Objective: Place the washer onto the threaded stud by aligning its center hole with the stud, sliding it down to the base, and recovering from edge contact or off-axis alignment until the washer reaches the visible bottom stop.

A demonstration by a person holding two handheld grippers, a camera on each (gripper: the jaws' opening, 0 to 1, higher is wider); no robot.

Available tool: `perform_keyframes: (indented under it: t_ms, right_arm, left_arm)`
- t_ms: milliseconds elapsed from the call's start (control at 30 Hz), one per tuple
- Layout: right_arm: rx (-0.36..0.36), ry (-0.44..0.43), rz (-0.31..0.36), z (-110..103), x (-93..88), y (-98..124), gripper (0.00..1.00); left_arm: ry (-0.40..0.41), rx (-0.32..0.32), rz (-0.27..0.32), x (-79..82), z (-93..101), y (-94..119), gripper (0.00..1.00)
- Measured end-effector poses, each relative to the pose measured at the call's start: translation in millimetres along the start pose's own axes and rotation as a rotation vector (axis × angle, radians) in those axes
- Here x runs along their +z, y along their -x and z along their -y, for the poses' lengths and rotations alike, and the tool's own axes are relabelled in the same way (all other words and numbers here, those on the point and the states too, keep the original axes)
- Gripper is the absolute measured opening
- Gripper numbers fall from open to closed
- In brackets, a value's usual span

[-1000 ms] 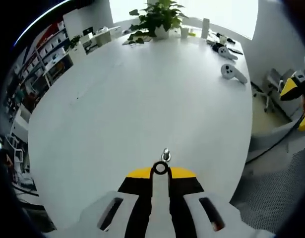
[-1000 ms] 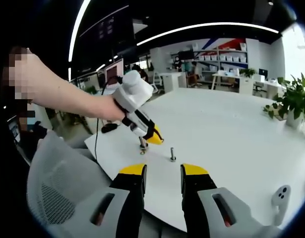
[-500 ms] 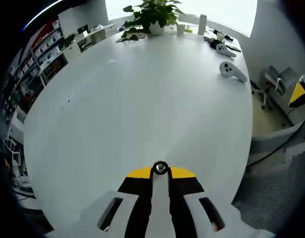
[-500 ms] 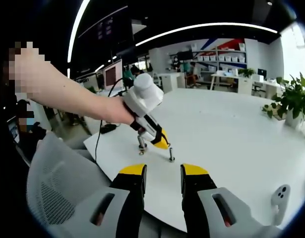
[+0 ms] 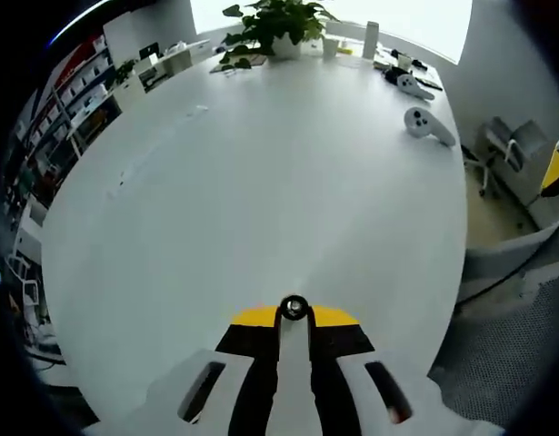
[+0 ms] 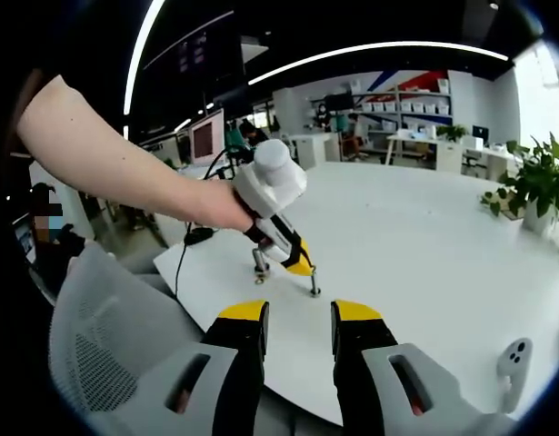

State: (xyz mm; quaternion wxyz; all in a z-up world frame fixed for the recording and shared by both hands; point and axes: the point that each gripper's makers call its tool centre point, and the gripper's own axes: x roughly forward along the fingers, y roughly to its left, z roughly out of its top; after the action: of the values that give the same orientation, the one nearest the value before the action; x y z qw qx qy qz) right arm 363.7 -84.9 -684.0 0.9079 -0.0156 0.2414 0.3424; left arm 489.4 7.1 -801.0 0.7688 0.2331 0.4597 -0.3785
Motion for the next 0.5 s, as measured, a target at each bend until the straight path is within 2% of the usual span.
perform_keyframes:
  t_ms: [400,500]
  right_arm:
    - [-0.002,-0.004,0.002,0.6,0.3,0.2,0.29]
    - [-0.003,-0.005,0.002,0.9,0.2,0.5,0.29]
  left_arm:
    - [0.009,-0.005,-0.008,-1.0,-0.5,-4.1,0.09]
    - [0.012,-0.005,0.008,1.8,-1.4,-4.5,0.09]
